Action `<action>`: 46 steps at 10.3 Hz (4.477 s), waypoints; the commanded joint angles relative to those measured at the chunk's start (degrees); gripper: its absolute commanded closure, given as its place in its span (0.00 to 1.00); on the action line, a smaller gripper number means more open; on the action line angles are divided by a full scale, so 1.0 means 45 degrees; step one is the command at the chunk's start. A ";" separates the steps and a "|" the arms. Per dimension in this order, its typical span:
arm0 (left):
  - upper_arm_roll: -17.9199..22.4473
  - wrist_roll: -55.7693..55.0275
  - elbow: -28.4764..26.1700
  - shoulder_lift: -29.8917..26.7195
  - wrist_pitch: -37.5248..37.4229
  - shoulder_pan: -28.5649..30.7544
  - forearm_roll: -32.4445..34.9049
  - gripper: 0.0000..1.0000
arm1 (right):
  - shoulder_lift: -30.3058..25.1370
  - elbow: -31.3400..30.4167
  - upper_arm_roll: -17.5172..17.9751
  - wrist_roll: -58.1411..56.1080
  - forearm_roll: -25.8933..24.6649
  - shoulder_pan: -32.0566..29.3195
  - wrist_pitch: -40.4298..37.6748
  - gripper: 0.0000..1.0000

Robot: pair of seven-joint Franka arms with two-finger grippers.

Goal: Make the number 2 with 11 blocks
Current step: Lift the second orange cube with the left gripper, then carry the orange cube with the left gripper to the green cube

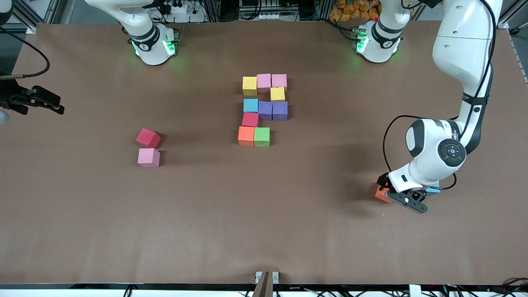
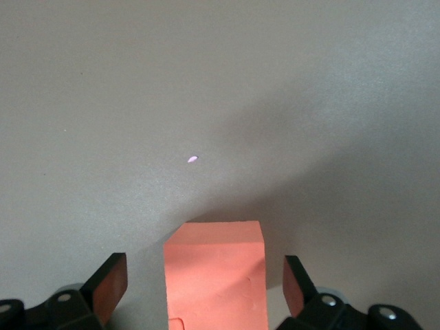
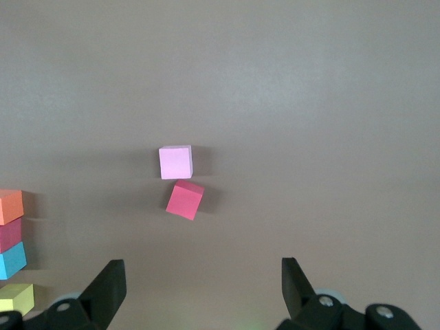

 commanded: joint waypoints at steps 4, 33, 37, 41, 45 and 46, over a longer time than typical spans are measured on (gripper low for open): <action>0.0127 -0.0267 -0.0013 0.0158 0.0189 -0.0142 0.0144 0.00 | 0.0198 0.0596 0.0174 0.0214 0.0105 -0.0309 -0.0745 0.00; -0.2782 0.2192 -0.1243 -0.2303 -0.2038 -0.2952 0.2736 0.81 | 0.0296 0.1788 0.0271 0.2049 0.0770 0.0667 -0.1899 0.00; -0.3427 0.2310 -0.1302 -0.1952 -0.1511 -0.3519 0.3074 0.74 | 0.0276 0.1788 0.0291 0.2088 0.0789 0.0764 -0.1938 0.00; -0.3740 0.2310 -0.1962 -0.1600 -0.0032 -0.4048 0.3093 0.75 | 0.0276 0.1807 0.0271 0.2830 0.0711 0.1135 -0.1938 0.00; -0.4286 0.2310 -0.2668 -0.1580 0.0482 -0.4068 0.3538 0.75 | 0.0276 0.1982 0.0271 0.2889 0.0652 0.1409 -0.1957 0.00; -0.4365 0.2290 -0.2669 -0.1464 0.0482 -0.4068 0.4084 0.76 | 0.0276 0.1983 0.0271 0.2889 0.0652 0.1428 -0.1957 0.00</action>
